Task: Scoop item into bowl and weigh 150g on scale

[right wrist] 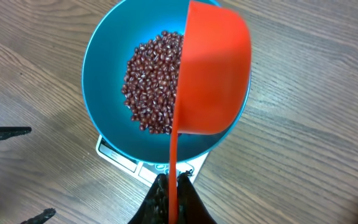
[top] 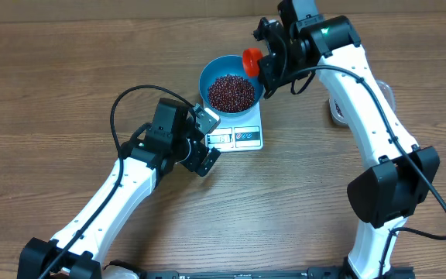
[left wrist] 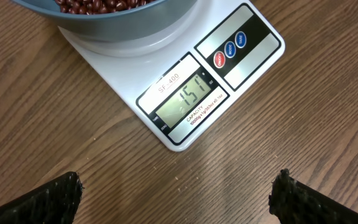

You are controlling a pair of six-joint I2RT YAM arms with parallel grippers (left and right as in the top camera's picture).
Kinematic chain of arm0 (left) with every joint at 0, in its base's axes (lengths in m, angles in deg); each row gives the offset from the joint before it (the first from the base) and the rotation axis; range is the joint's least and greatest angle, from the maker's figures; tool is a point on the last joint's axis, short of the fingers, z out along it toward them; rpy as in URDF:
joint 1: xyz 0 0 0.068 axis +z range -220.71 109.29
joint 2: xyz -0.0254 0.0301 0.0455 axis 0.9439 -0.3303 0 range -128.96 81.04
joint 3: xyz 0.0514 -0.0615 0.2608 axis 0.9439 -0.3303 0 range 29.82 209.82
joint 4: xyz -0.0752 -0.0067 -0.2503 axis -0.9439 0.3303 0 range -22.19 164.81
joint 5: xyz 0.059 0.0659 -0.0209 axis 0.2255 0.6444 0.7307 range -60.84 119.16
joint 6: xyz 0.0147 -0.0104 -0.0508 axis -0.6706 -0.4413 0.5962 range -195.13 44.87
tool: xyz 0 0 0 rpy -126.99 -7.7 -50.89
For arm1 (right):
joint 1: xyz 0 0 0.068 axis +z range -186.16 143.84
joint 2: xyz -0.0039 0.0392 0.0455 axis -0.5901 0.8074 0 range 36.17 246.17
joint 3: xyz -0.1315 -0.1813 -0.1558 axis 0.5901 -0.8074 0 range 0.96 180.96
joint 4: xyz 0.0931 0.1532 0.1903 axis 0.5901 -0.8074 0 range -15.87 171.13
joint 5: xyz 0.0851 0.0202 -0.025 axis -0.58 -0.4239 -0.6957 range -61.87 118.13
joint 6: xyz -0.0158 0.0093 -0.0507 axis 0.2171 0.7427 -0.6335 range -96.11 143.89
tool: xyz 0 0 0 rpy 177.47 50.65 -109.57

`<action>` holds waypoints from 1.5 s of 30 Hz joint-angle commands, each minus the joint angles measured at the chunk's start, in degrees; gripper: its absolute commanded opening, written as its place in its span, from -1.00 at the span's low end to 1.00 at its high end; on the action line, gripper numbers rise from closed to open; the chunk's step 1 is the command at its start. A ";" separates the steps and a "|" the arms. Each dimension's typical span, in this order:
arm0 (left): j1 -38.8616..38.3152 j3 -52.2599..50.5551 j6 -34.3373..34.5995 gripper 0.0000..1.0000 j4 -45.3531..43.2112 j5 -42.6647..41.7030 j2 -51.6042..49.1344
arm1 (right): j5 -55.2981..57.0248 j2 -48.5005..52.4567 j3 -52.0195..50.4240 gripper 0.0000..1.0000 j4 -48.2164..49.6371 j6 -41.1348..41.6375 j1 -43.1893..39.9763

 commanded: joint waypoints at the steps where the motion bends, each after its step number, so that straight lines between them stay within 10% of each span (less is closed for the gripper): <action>1: -0.02 -0.31 0.35 0.99 -0.20 -0.63 -0.46 | 3.19 -1.29 1.81 -0.92 0.87 -0.55 1.73; 45: -0.02 -0.31 0.35 0.99 -0.20 -0.63 -0.46 | 20.59 12.28 1.77 -0.93 3.93 -2.10 10.49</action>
